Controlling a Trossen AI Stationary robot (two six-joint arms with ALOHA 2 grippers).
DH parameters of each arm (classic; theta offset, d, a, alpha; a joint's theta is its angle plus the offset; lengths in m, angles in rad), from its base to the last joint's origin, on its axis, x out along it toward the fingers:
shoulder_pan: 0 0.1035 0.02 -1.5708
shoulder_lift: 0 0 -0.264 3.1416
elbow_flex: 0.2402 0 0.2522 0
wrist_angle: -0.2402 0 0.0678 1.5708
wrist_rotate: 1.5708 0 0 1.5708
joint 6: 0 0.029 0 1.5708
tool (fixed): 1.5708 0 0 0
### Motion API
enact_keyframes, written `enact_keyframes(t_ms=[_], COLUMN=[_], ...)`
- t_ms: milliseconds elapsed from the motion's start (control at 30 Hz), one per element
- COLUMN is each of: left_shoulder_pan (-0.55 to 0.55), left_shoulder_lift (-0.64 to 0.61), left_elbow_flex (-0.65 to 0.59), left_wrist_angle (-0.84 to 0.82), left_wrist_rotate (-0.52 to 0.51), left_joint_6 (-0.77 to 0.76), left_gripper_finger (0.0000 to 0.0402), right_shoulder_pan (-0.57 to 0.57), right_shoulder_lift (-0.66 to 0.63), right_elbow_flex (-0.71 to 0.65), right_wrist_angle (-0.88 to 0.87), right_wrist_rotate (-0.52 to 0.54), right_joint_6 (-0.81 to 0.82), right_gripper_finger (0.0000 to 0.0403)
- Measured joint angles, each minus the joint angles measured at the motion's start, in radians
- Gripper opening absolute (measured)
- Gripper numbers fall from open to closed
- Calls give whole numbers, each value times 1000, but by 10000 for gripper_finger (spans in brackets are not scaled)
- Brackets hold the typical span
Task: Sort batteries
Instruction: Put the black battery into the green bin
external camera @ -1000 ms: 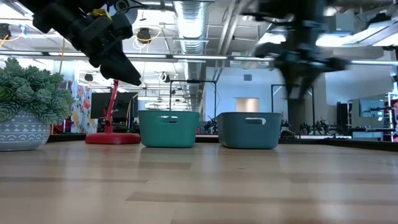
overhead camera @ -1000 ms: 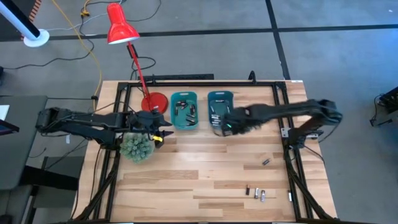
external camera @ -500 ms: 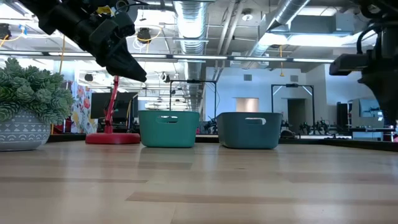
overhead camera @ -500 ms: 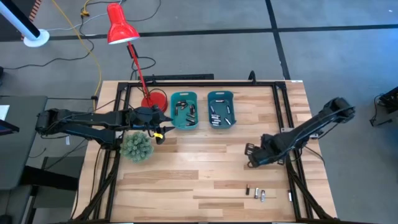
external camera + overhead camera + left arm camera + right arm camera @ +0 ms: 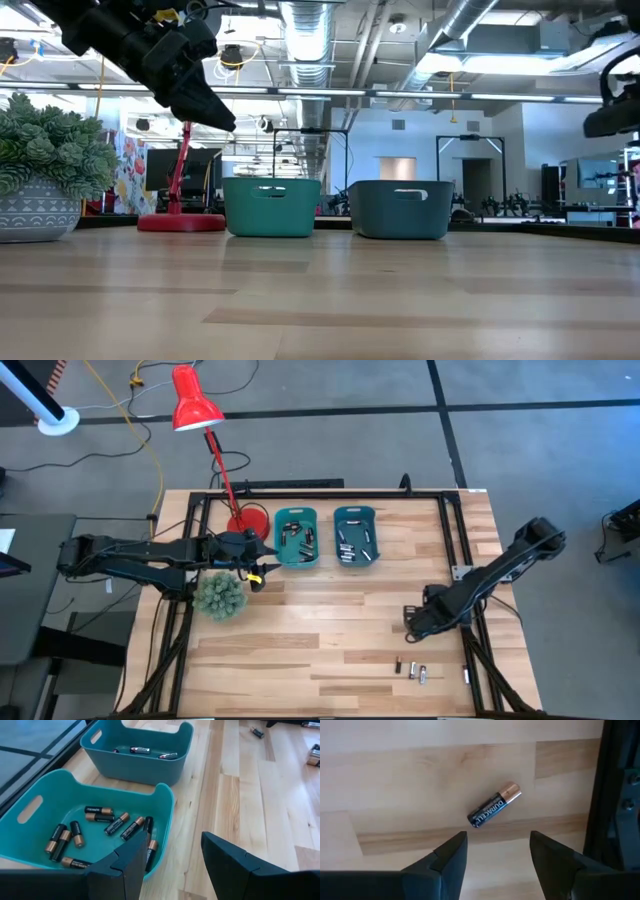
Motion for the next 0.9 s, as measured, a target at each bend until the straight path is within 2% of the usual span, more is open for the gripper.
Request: enact_keyframes(t_ms=[67,167,300,433,667,900], left_shoulder_pan=[0,0,0,0,0,0], left_shoulder_lift=[0,0,0,0,0,0], left_elbow_flex=[0,0,0,0,0,0], left_wrist_angle=[1,1,2,3,2,1], left_wrist_rotate=[0,0,0,0,0,0], left_joint_6=[-10,-16,-19,-43,-52,-151], left_gripper_finger=[183,183,183,183,183,183], right_shoulder_pan=[8,0,-67,-157,-250,-245], right_shoulder_lift=[-12,-36,-74,-72,-11,90], right_elbow_flex=[-1,-16,-48,-57,-56,-56], right_wrist_angle=[-6,8,41,53,44,4], right_wrist_rotate=[0,-2,-59,-101,-129,-163], right_joint_6=[-28,-175,-451,-807,-1313,-1615], right_gripper_finger=[225,221,213,202,187,172])
